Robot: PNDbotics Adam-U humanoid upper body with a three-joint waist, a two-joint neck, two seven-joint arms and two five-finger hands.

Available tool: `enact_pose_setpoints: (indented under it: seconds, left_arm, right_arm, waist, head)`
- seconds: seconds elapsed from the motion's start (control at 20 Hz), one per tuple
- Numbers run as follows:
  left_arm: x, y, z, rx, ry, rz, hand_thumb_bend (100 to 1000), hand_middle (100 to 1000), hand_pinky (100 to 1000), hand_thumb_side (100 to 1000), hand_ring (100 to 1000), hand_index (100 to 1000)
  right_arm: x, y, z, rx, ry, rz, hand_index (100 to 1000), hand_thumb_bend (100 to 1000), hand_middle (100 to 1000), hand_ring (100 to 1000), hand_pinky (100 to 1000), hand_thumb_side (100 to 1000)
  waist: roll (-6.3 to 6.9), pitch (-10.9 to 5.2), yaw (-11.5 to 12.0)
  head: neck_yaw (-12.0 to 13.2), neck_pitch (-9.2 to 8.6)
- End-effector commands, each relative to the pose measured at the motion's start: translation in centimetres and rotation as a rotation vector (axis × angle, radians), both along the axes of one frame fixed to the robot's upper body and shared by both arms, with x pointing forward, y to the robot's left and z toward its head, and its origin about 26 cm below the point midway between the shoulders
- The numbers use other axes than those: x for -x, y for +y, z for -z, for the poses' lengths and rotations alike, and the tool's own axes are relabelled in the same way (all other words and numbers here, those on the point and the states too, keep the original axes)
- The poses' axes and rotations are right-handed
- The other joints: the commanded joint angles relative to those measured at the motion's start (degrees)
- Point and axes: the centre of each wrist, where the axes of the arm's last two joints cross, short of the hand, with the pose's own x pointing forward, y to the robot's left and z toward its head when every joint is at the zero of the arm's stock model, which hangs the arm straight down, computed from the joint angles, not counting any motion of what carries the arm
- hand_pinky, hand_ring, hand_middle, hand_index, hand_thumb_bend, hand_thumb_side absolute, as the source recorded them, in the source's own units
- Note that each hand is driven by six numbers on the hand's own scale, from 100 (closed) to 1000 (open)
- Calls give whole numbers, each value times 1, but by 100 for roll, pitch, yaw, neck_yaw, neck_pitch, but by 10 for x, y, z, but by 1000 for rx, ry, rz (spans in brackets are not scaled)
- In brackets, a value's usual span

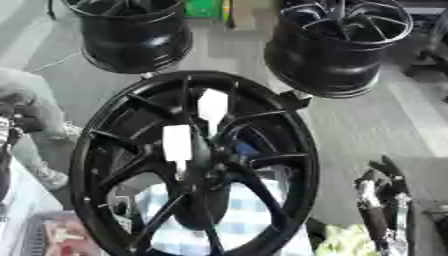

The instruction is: Pull the pin out of the wheel hub.

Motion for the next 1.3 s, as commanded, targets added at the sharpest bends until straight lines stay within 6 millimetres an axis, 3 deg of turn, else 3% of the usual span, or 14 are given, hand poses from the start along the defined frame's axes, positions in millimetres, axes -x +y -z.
enact_pose_setpoints:
  seconds: [0.05,0.5,0.65,0.7,0.75,0.9,0.95,1.0,1.1,1.15,1.3]
  left_arm:
    - [-1,-1,-11,-11,-38,11,100,601,653,692,567,805]
    - [3,3,-17,-59,-58,31,100,613,657,661,576,817]
    - [12,4,-35,-190,-120,94,100,627,667,603,587,826]
    - [13,2,-44,-242,-153,129,100,663,694,533,616,849]
    - [14,-3,-53,-295,-185,172,100,663,694,533,616,849]
    - [15,-21,-79,-452,-291,313,100,724,753,389,693,883]
    - [14,-27,-86,-505,-321,359,100,724,753,389,693,883]
    - [10,-26,-106,-704,-372,442,100,743,779,341,725,891]
    - [10,0,-170,-1194,-445,537,106,771,816,299,770,901]
    - [11,2,-189,-1332,-466,578,114,773,819,297,774,902]
    - [9,-9,-212,-1603,-487,697,206,800,849,196,807,901]
  right_arm:
    - [-2,-4,-5,19,-17,-3,894,100,734,538,515,536]
    - [-3,-4,-5,21,-18,-4,894,100,734,538,515,536]
    - [-3,-6,-6,29,-18,-7,894,100,733,538,515,537]
    - [-3,-7,-6,35,-18,-9,894,100,734,538,515,537]
    - [-3,-8,-6,41,-18,-12,894,100,734,538,515,537]
    - [-2,-12,-5,61,-11,-20,894,100,734,538,515,536]
    - [-1,-13,-5,65,-7,-22,894,100,734,538,515,536]
    - [0,-13,-4,63,-3,-20,894,100,734,538,515,536]
    - [0,-6,-3,43,-2,-27,894,100,734,537,514,536]
    - [-1,-4,-3,37,-1,-32,894,100,734,537,514,536]
    - [-1,-2,-3,30,0,-46,894,100,734,538,514,538]
  waist:
    - [25,-57,2]
    - [48,-57,-29]
    - [102,-53,-66]
    - [145,-55,-90]
    - [178,-56,-107]
    - [281,-81,-169]
    - [300,-91,-172]
    - [279,-99,-156]
    - [158,-90,-210]
    - [132,-87,-236]
    - [117,-78,-308]
  head:
    - [-9,29]
    - [-3,29]
    - [10,9]
    - [30,8]
    - [36,5]
    - [46,-2]
    - [41,0]
    - [25,3]
    - [89,-4]
    - [119,-6]
    - [179,-20]
